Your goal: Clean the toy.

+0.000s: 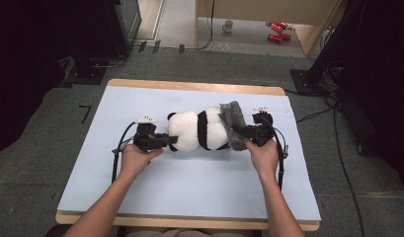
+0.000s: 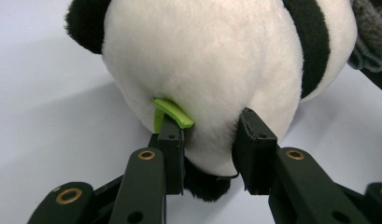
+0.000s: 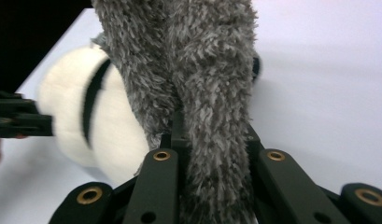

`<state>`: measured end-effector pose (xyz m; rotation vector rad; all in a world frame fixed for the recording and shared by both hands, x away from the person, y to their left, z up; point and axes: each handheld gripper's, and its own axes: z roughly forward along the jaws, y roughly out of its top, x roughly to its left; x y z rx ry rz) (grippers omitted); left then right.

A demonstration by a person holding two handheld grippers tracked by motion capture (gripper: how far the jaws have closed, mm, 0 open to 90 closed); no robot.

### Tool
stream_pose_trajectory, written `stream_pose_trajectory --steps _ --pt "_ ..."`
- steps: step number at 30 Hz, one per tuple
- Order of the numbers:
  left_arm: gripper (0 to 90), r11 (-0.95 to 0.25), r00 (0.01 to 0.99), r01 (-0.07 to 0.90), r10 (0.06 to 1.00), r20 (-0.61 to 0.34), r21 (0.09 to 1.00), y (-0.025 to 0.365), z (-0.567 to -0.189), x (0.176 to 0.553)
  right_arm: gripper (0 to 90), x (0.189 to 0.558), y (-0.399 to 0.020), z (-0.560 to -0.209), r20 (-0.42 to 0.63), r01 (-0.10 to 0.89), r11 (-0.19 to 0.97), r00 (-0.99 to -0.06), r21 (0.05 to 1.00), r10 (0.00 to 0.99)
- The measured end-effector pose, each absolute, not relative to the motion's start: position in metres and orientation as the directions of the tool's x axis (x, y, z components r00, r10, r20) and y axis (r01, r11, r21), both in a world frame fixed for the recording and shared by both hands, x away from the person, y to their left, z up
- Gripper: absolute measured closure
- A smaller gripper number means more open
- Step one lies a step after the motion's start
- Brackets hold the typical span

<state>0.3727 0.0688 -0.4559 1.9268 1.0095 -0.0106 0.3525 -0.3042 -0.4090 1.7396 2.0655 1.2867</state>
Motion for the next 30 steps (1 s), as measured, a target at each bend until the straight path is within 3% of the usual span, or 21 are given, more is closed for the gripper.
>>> stream_pose_trajectory --steps 5,9,12,21,30 --pt "66.6 -0.222 0.656 0.656 0.641 -0.400 0.721 0.070 -0.457 0.376 77.0 0.354 -0.311 -0.430 0.459 0.750 -0.096 -0.293 0.655 0.839" --pt "66.6 -0.223 0.649 0.665 0.645 -0.403 0.713 0.071 -0.458 0.378 77.2 0.356 -0.309 -0.444 0.380 0.797 -0.032 -0.253 0.604 0.890" --pt "66.7 -0.224 0.651 0.664 0.643 -0.405 0.713 0.071 -0.458 0.378 77.1 0.357 -0.313 -0.451 0.402 0.820 -0.048 -0.228 0.571 0.887" --pt "67.3 -0.239 0.656 0.664 0.640 -0.399 0.709 0.070 -0.458 0.377 77.1 0.353 -0.335 -0.421 0.430 0.761 -0.118 -0.225 0.638 0.874" --pt "67.1 -0.244 0.665 0.648 0.643 -0.380 0.721 0.071 -0.459 0.373 77.0 0.352 -0.327 -0.386 0.426 0.696 -0.107 -0.303 0.710 0.852"
